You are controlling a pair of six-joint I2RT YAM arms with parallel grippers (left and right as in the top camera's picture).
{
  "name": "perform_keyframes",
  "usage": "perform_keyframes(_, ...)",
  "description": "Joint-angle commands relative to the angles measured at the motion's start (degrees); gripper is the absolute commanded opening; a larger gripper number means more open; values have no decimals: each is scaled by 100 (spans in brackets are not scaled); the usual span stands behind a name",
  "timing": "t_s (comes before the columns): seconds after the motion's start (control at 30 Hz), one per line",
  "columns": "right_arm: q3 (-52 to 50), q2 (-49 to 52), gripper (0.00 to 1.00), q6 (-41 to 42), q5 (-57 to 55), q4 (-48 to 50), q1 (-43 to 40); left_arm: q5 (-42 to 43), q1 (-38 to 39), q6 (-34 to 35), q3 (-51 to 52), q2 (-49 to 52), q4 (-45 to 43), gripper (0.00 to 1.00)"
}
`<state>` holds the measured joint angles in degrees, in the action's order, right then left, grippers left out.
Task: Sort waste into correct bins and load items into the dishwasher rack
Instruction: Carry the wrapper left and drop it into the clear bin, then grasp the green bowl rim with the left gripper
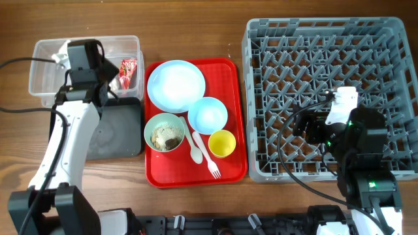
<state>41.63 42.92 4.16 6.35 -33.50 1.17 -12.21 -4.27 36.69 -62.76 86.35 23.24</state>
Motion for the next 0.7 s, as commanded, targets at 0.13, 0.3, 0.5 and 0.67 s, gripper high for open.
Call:
perform_keyframes(0.13, 140, 0, 100, -103, -50, -7, -28, 293, 1388, -46, -52, -1163, 1989, 56)
perform_keyframes(0.3, 140, 0, 100, -103, -50, -7, -28, 289, 3027, -39, 7, -977, 2647, 54)
perform_keyframes(0.5, 138, 0, 100, -103, -50, -7, -28, 295, 3626, -24, 219, -155, 3025, 48)
perform_keyframes(0.67, 140, 0, 100, -103, -50, -7, -28, 295, 3644, -28, 219, 367, 3018, 48)
